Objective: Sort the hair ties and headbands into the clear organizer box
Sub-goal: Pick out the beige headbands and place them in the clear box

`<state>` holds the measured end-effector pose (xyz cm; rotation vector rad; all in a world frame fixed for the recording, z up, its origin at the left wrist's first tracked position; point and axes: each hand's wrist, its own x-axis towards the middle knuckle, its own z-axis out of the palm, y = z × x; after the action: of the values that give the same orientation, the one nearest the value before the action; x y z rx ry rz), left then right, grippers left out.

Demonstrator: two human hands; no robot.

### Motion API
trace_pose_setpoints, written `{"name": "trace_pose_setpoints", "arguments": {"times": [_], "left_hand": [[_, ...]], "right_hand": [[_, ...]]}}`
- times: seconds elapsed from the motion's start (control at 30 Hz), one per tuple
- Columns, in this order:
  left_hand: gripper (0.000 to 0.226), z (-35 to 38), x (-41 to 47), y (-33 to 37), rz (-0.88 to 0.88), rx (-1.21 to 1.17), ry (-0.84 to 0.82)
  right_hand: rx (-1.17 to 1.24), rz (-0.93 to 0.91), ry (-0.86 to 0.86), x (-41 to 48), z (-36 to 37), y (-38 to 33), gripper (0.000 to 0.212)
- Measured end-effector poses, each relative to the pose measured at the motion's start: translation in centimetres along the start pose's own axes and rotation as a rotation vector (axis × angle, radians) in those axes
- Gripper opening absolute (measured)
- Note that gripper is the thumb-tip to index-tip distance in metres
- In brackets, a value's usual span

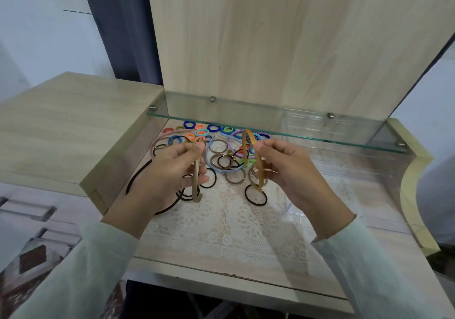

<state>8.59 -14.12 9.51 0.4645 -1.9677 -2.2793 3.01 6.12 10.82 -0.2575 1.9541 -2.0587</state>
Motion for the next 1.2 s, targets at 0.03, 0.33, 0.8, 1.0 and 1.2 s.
{"name": "trace_pose_setpoints", "arguments": {"times": [0.03, 0.33, 0.8, 1.0, 1.2], "left_hand": [[0.017, 0.0, 0.1, 0.1, -0.006, -0.004, 0.000], [0.019, 0.0, 0.2, 0.5, -0.019, 0.039, 0.041], [0.021, 0.3, 0.4, 1.1, -0.064, 0.077, 0.055], [0.026, 0.3, 0.2, 1.0, -0.071, 0.079, -0.003], [0.027, 0.7, 0.5, 1.0, -0.115, 0.032, -0.001]], "right_hand": [[0.065, 0.016, -0.016, 0.2, 0.0, -0.2, 0.010], [0.293, 0.107, -0.130, 0.8, 2.7, -0.2, 0.011], [0.228, 0.136, -0.166, 1.7, 6.3, 1.6, 0.009], [0.263, 0.139, -0.179, 1.8, 6.6, 1.7, 0.014], [0.225, 0.165, -0.130, 2.0, 7.0, 1.6, 0.010]]}}
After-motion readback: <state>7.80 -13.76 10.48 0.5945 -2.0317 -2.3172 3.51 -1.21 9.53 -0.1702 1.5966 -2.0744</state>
